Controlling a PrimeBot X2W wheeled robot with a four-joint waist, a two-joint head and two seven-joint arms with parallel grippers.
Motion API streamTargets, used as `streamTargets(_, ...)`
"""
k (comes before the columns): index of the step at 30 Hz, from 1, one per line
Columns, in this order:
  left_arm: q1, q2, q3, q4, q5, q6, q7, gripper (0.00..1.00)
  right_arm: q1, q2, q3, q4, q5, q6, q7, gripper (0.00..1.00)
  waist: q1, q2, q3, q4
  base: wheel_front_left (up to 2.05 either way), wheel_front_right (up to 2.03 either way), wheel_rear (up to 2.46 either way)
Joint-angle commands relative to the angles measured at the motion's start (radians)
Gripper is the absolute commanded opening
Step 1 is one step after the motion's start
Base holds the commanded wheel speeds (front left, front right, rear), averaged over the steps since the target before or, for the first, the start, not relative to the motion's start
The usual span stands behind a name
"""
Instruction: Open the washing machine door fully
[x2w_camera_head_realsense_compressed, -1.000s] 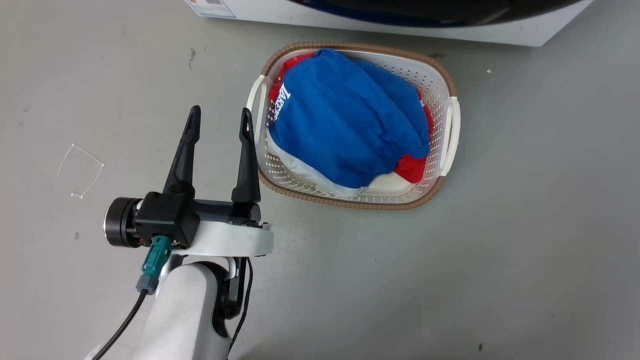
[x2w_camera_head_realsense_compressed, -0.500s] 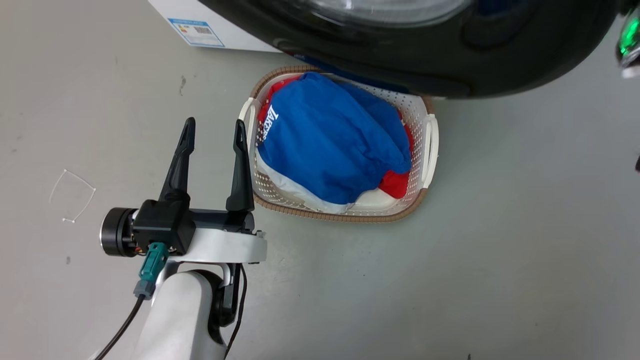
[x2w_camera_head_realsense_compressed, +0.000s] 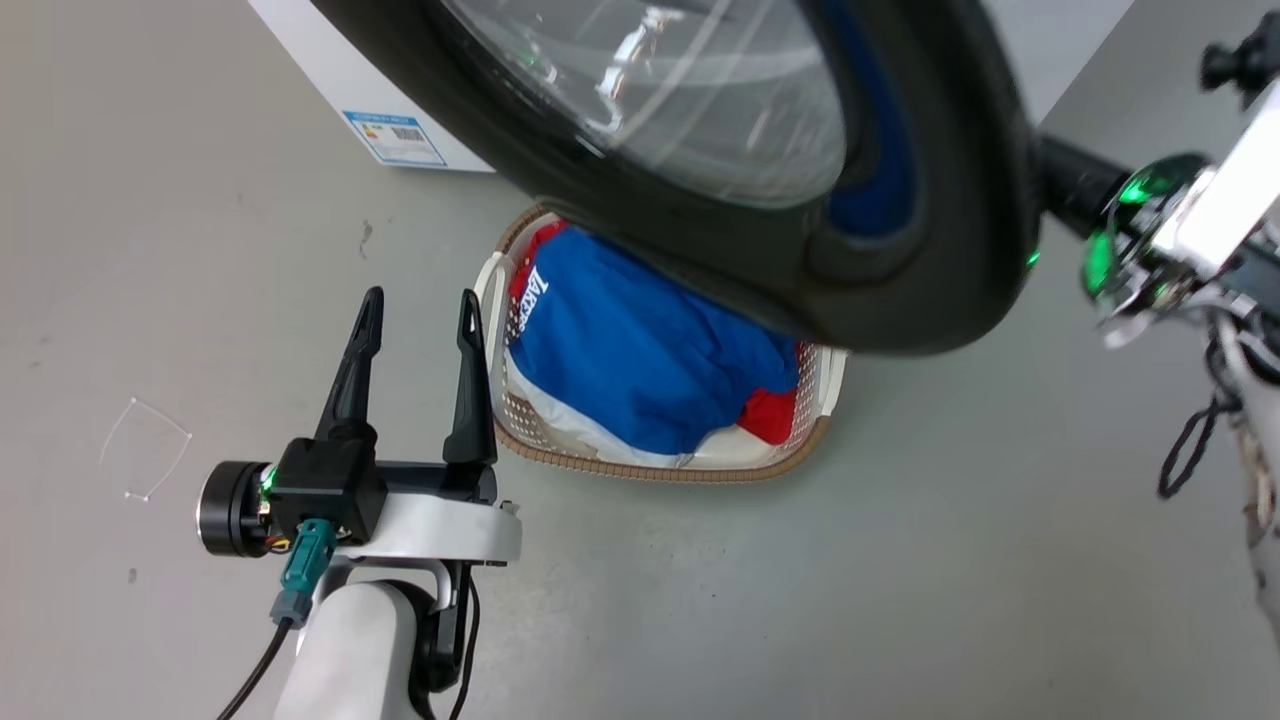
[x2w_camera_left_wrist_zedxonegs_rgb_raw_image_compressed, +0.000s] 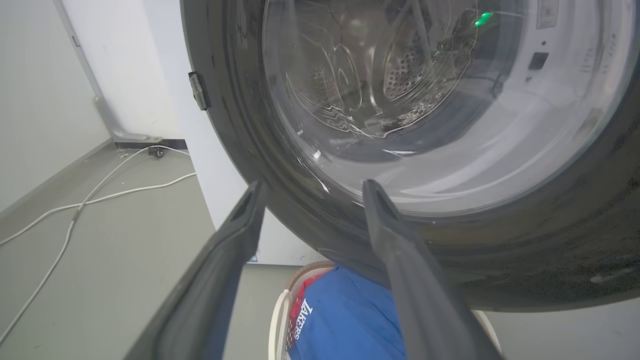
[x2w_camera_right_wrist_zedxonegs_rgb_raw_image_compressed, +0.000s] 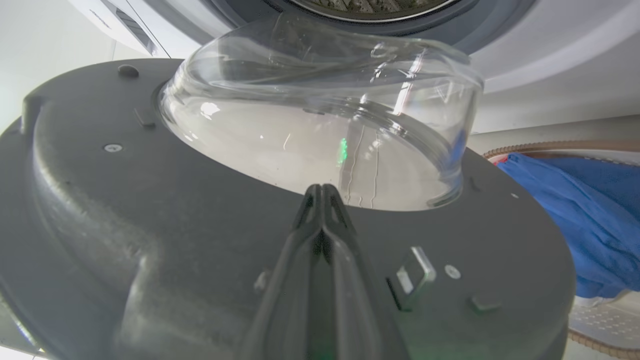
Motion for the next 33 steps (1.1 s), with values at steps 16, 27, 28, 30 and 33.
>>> streamTargets(16, 0.086, -0.002, 0.018, 0.012, 0.020, -0.001, -0.003, 1.00, 0.292, 0.096, 0.134, -0.216, 0.048, 0.003, 0.077, 0.00, 0.0001, 0.0000, -0.137, -0.014, 0.00, 0.00, 0.00)
streamTargets(27, 0.123, -0.002, 0.013, 0.021, 0.014, 0.002, -0.003, 1.00, 0.414, 0.154, 0.208, -0.253, 0.038, 0.003, 0.066, 0.00, 0.0001, 0.0000, -0.197, 0.009, 0.00, 0.00, 0.00)
streamTargets(28, 0.125, -0.002, 0.012, 0.021, 0.013, 0.003, -0.003, 1.00, 0.423, 0.162, 0.211, -0.252, 0.039, 0.003, 0.061, 0.00, 0.0001, 0.0000, -0.202, 0.011, 0.00, 0.00, 0.00)
streamTargets(30, 0.133, -0.002, 0.010, 0.021, 0.013, 0.004, -0.003, 1.00, 0.438, 0.173, 0.218, -0.247, 0.040, 0.003, 0.056, 0.00, 0.0001, 0.0000, -0.210, 0.014, 0.00, 0.00, 0.00)
streamTargets(33, 0.144, -0.002, 0.009, 0.024, 0.016, 0.004, -0.003, 1.00, 0.459, 0.186, 0.233, -0.241, 0.032, 0.003, 0.053, 0.00, 0.0001, 0.0000, -0.223, 0.017, 0.00, 0.00, 0.00)
